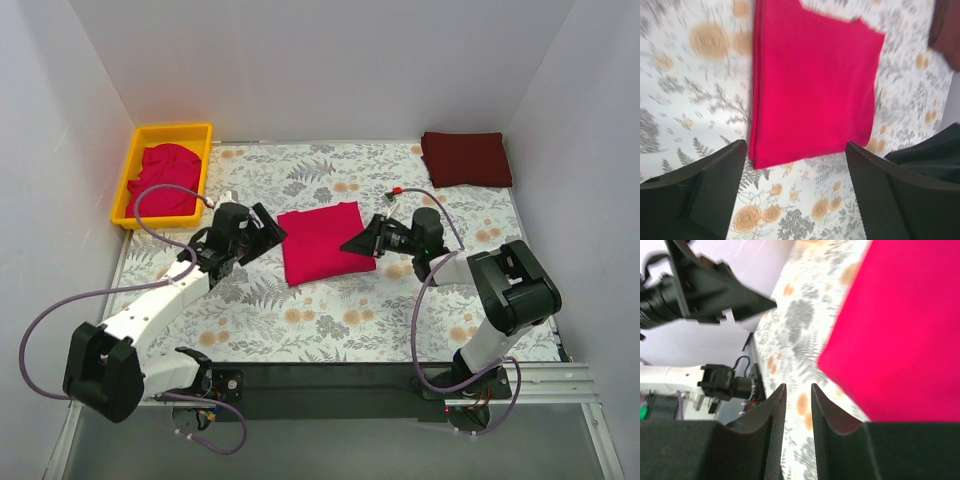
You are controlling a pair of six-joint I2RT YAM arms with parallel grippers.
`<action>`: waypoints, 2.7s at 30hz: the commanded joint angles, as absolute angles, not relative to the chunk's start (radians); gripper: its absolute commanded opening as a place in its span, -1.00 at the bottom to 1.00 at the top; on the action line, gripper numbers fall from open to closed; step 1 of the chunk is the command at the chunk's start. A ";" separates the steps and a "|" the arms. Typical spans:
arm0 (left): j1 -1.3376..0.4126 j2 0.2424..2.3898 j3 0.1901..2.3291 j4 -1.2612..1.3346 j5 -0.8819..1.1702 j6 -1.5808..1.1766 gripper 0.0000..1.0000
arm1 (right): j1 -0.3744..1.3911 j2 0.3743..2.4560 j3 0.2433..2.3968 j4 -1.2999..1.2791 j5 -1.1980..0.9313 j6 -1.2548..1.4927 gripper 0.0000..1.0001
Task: Fold and stack the t-shirts
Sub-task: Fold the tshirt
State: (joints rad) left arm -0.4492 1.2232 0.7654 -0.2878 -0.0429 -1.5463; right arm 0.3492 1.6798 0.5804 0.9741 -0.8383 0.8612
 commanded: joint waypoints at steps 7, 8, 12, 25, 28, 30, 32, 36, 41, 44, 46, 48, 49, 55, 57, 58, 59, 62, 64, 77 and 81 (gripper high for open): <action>-0.434 0.982 0.804 -0.462 -0.408 -1.325 0.68 | 0.595 1.817 0.729 1.009 -0.629 0.979 -0.31; -0.434 0.960 0.769 -0.442 -0.413 -1.325 0.68 | 0.598 1.879 0.727 1.029 -0.603 0.992 -0.31; -0.431 0.975 0.729 -0.414 -0.356 -1.310 0.73 | 0.604 2.032 0.727 1.094 -0.580 1.040 -0.34; -0.428 1.006 0.730 -0.416 -0.333 -1.281 0.75 | 0.574 1.903 0.681 1.062 -0.572 1.000 -0.35; -0.428 1.006 0.723 -0.405 -0.310 -1.267 0.77 | 0.523 1.838 0.644 1.052 -0.592 0.979 -0.35; -0.428 1.008 0.718 -0.399 -0.293 -1.247 0.79 | 0.491 1.833 0.620 1.046 -0.618 0.956 -0.35; -0.428 1.011 0.718 -0.394 -0.261 -1.236 0.82 | 0.445 1.862 0.603 1.054 -0.650 0.945 -0.35; -0.428 1.014 0.713 -0.380 -0.215 -1.203 0.82 | 0.391 1.948 0.572 1.112 -0.695 0.930 -0.36; -0.430 1.031 0.709 -0.359 -0.135 -1.138 0.82 | 0.365 2.036 0.557 1.264 -0.730 0.992 -0.38; -0.448 1.031 0.701 -0.319 -0.084 -1.105 0.79 | 0.361 1.978 0.543 1.250 -0.735 0.991 -0.38; -0.480 1.035 0.709 -0.308 -0.086 -1.092 0.79 | 0.339 1.887 0.532 1.206 -0.733 0.970 -0.39; -0.511 1.048 0.721 -0.304 -0.094 -1.088 0.80 | 0.318 1.810 0.522 1.043 -0.712 0.890 -0.37; -0.544 1.055 0.730 -0.302 -0.101 -1.086 0.79 | 0.292 1.725 0.525 0.961 -0.697 0.850 -0.34; -0.723 1.204 0.839 -0.302 -0.182 -1.056 0.80 | 0.189 1.413 0.613 0.281 -0.476 0.501 -0.07; -0.781 1.291 0.905 -0.301 -0.242 -1.039 0.73 | 0.169 1.352 0.647 0.145 -0.347 0.431 0.03; -0.829 1.320 0.931 -0.301 -0.258 -1.014 0.70 | 0.154 1.294 0.678 0.071 -0.297 0.393 0.12; -0.856 1.357 0.955 -0.301 -0.273 -0.999 0.68 | 0.146 1.267 0.695 -0.049 -0.202 0.379 0.18; -0.949 1.489 1.051 -0.298 -0.354 -0.910 0.65 | 0.098 1.183 0.719 -0.187 -0.143 0.353 0.48; -1.012 1.585 1.119 -0.292 -0.417 -0.859 0.62 | 0.055 1.125 0.709 -0.213 -0.143 0.347 0.77; -1.126 1.923 1.325 -0.152 -0.502 -0.637 0.13 | -0.034 1.054 0.581 -0.256 -0.276 0.368 0.97; -1.127 1.977 1.338 -0.104 -0.535 -0.585 0.09 | -0.037 1.068 0.571 -0.253 -0.285 0.359 0.97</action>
State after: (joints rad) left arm -1.1233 1.9774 1.2980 -0.1757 -0.4744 -0.6533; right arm -0.0326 1.0649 0.5728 -0.2531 -0.2531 0.3820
